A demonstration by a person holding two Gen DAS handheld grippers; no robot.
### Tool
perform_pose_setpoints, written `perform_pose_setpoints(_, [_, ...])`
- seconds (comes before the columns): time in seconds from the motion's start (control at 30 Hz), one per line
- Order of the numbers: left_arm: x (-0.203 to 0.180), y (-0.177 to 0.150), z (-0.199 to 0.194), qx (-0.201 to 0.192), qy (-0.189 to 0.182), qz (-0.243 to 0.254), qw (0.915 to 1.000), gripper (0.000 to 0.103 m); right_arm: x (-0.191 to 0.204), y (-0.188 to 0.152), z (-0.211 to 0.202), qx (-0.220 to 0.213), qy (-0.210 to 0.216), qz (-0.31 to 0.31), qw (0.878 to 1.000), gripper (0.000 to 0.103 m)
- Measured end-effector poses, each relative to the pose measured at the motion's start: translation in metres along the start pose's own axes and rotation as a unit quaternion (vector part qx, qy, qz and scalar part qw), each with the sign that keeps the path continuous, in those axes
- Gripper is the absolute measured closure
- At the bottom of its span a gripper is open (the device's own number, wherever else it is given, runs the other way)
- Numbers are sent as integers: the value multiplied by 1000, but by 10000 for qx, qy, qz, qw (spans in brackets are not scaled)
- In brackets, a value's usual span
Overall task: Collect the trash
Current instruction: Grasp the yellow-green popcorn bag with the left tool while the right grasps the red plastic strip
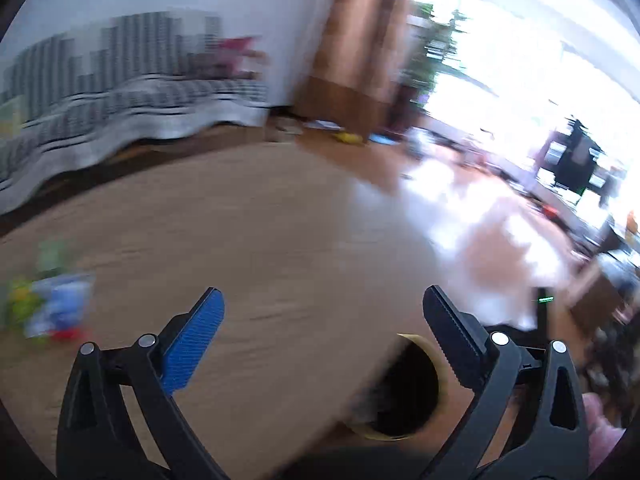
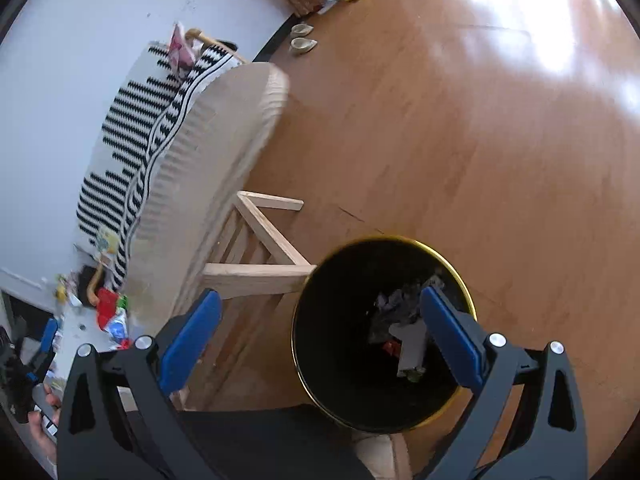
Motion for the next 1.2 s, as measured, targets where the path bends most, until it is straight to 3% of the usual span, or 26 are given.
perform_pose_setpoints(0.1, [98,-19,-1,81,1138,-433,9925,6,44,22,12,-70,-86,-510,9986,7])
perform_pose_setpoints(0.13, [138,-30,1,216,1668,-613,9839,6,63,29,15,-106,-40,-667,9977,7])
perform_pose_setpoints(0.27, [239,-72,14,501,2553,-1262,9573,6,168,41,53,50,406,-1577,9866,7])
perform_pose_setpoints(0.33, [270,-89,26,806,2497,-1726,9494,6,226,22,94,538,628,-2200,9720,7])
perform_pose_setpoints(0.37, [277,-93,28,889,2368,-1854,9496,6,250,8,115,832,705,-2493,9623,7])
perform_pose_setpoints(0.43, [284,-95,31,928,2074,-1881,9555,6,298,-35,168,1531,862,-3229,9300,7])
perform_pose_setpoints(0.5, [284,-100,37,1033,2206,-1521,9579,6,336,-82,217,2040,847,-4008,8892,7])
perform_pose_setpoints(0.57, [275,-100,46,1026,2321,-1073,9613,6,359,-118,254,2352,743,-4454,8607,7])
perform_pose_setpoints(0.67, [270,-104,50,1003,2393,-621,9638,6,378,-158,297,2815,760,-4661,8353,7])
perform_pose_setpoints(0.77, [274,-100,60,1086,2278,-486,9664,6,388,-193,324,3071,633,-5025,8057,7])
perform_pose_setpoints(0.9, [282,-98,63,1126,2183,-626,9674,6,404,-210,353,3211,573,-4986,8031,14])
perform_pose_setpoints(1.03, [295,-100,60,1137,2141,-885,9661,6,415,-217,373,3165,438,-5340,7828,27])
perform_pose_setpoints(1.1, [298,-100,62,1130,2170,-906,9654,6,419,-221,378,3091,499,-5515,7732,43])
perform_pose_setpoints(1.17, [299,-98,63,1091,2180,-930,9654,6,418,-227,382,3046,573,-5620,7669,71])
perform_pose_setpoints(1.2, [298,-95,64,1063,2163,-954,9658,6,419,-228,384,3064,632,-5639,7643,74])
Point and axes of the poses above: each gripper's, at about its wrist camera, not at the fingertips, and z roughly the way its jaws point, x to its left, y to its top, the point moved 2 cm from there along z, roughly the way its jaws point, and after that the axes turned 14 degrees about y, right-handed, at the moved point
